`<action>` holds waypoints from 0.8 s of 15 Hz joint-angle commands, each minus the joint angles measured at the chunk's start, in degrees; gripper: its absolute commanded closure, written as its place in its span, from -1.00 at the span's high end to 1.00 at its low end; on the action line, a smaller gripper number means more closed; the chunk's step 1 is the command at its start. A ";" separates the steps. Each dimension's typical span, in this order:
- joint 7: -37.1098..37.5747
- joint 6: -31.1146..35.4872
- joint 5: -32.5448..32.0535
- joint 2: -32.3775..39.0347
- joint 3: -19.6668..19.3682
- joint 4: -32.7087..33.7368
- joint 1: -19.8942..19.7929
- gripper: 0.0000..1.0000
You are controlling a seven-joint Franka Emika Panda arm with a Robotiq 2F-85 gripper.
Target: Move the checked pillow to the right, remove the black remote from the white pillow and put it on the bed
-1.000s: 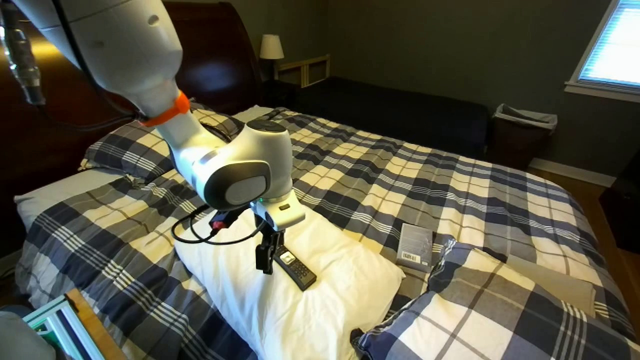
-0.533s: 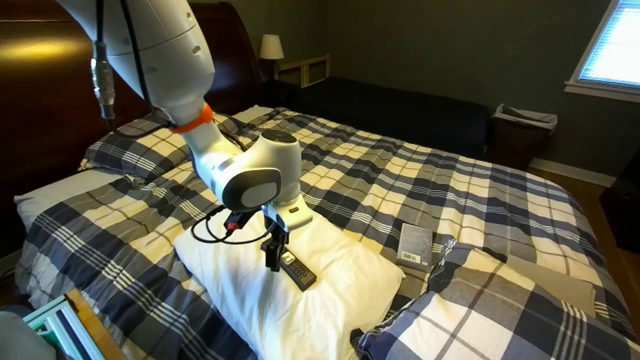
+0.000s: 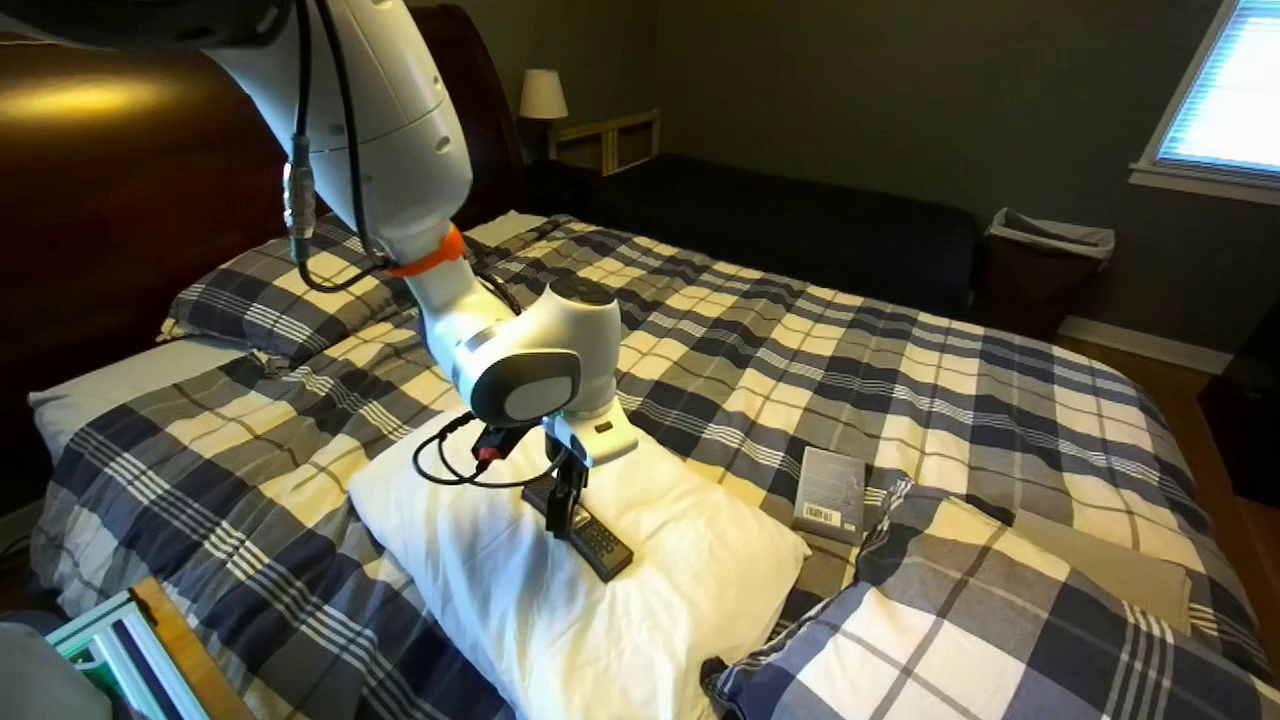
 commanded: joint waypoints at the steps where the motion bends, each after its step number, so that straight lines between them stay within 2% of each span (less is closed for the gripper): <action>1: -2.63 0.69 3.66 3.17 0.37 2.59 0.00 1.00; 5: -3.59 0.27 5.20 4.60 0.53 3.86 -0.04 1.00; 6: -4.23 -0.01 5.80 4.81 0.93 4.14 -0.36 0.80; 7: -4.20 0.10 5.96 5.11 0.74 4.34 -0.11 0.49; 8: -4.52 0.04 6.43 5.31 0.90 4.52 -0.19 0.37; 9: -4.52 0.08 6.56 5.58 0.80 4.69 -0.05 0.16; 10: -4.74 -0.05 6.81 5.66 0.88 4.71 -0.15 0.24; 11: -4.81 -0.07 7.03 5.66 0.85 4.71 -0.17 0.51; 12: -4.86 -0.12 7.19 5.60 0.85 4.75 -0.17 0.60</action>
